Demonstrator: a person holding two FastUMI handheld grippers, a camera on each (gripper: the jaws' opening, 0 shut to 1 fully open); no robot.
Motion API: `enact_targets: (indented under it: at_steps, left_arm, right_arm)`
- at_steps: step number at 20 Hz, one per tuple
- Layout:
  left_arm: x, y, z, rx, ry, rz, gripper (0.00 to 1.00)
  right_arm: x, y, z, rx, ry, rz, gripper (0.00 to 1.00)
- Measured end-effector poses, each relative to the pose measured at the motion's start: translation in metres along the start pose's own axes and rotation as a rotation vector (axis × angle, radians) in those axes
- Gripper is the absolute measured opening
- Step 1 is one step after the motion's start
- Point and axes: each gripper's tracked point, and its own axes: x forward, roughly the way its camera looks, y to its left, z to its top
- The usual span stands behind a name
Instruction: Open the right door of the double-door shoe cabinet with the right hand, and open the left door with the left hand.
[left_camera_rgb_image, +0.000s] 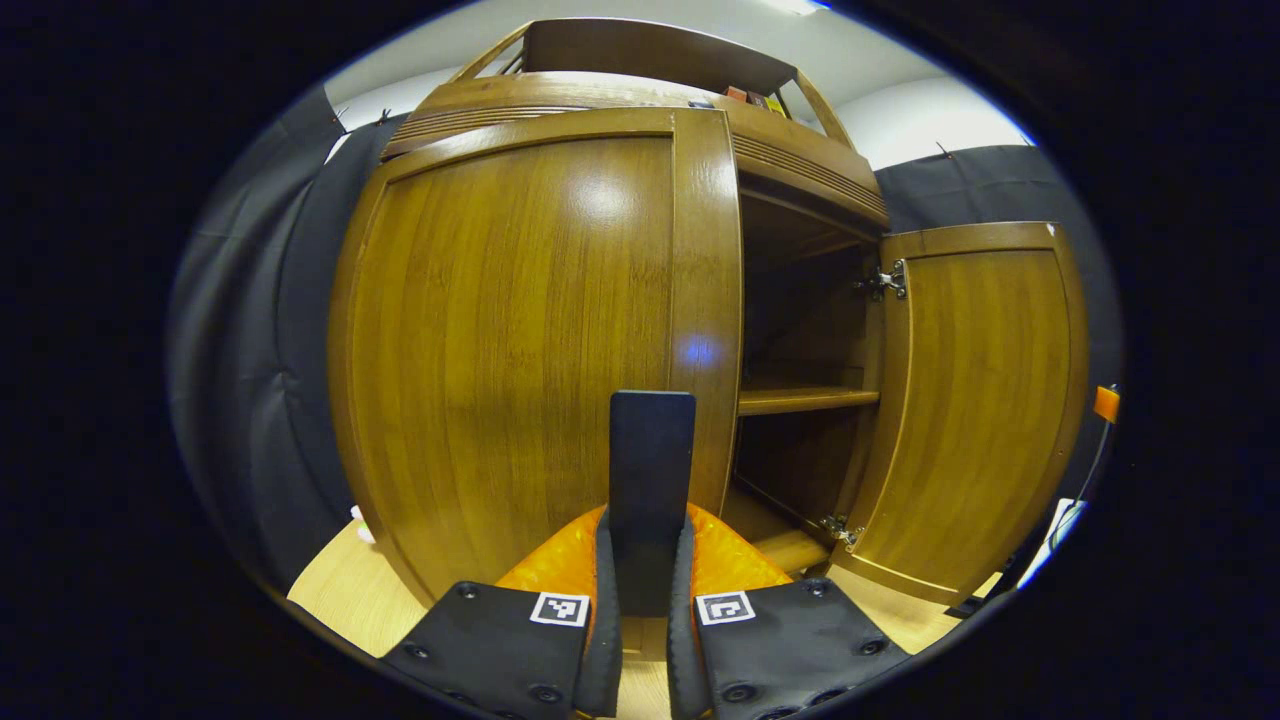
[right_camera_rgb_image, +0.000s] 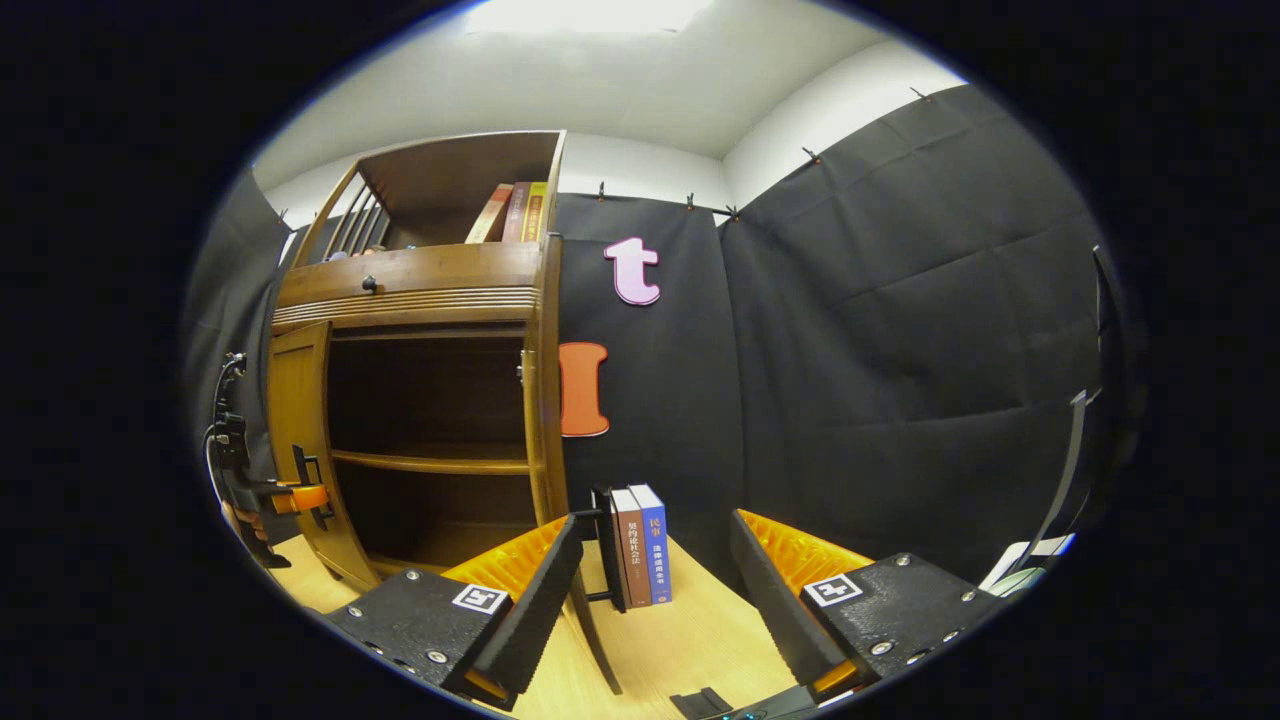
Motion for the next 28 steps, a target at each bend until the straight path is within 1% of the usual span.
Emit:
enact_targets:
  at_steps: [1, 2, 4, 5, 8, 10, 11, 14, 16, 21, 22, 24, 25, 28]
  left_arm:
    - [-0.007, 0.001, 0.0, -0.001, 0.002, -0.005, 0.24]
    - [-0.014, 0.003, 0.0, 0.001, 0.003, -0.011, 0.27]
    - [-0.026, 0.006, 0.0, 0.01, 0.004, -0.019, 0.25]
    - [-0.03, 0.006, 0.0, 0.014, 0.007, -0.021, 0.25]
    - [-0.052, 0.014, -0.001, 0.008, 0.02, -0.029, 0.24]
    - [-0.066, 0.02, -0.001, 0.01, 0.026, -0.032, 0.27]
    - [-0.073, 0.023, -0.001, 0.013, 0.027, -0.033, 0.24]
    - [-0.092, 0.035, 0.001, 0.008, 0.025, -0.037, 0.26]
    - [-0.102, 0.042, -0.001, 0.004, 0.026, -0.037, 0.25]
    - [-0.125, 0.058, 0.0, 0.012, 0.024, -0.023, 0.24]
    - [-0.129, 0.061, 0.0, 0.013, 0.021, -0.022, 0.25]
    - [-0.138, 0.07, 0.004, -0.008, 0.018, -0.011, 0.24]
    - [-0.141, 0.074, 0.004, -0.005, 0.018, -0.004, 0.25]
    - [-0.149, 0.081, 0.002, 0.028, 0.019, 0.026, 0.24]
  right_arm:
    - [-0.003, 0.005, 0.002, -0.003, -0.002, 0.007, 1.0]
    - [-0.005, 0.011, 0.004, -0.005, -0.004, 0.015, 1.0]
    - [-0.01, 0.024, 0.008, -0.002, -0.002, 0.038, 1.0]
    - [-0.011, 0.031, 0.008, 0.0, 0.001, 0.05, 0.92]
    - [-0.013, 0.05, 0.007, 0.009, 0.003, 0.081, 0.92]
    - [-0.013, 0.06, 0.008, 0.012, 0.003, 0.097, 0.92]
    - [-0.013, 0.066, 0.007, 0.014, 0.004, 0.105, 0.92]
    - [-0.014, 0.084, 0.008, 0.021, 0.009, 0.132, 0.92]
    - [-0.016, 0.094, 0.009, 0.021, 0.007, 0.148, 0.92]
    - [-0.021, 0.115, 0.01, 0.024, 0.01, 0.176, 0.92]
    - [-0.02, 0.119, 0.009, 0.026, 0.014, 0.182, 0.92]
    - [-0.019, 0.127, 0.009, 0.029, 0.02, 0.192, 0.92]
    - [-0.019, 0.13, 0.008, 0.03, 0.022, 0.195, 0.92]
    - [-0.017, 0.141, 0.005, 0.031, 0.03, 0.208, 0.92]
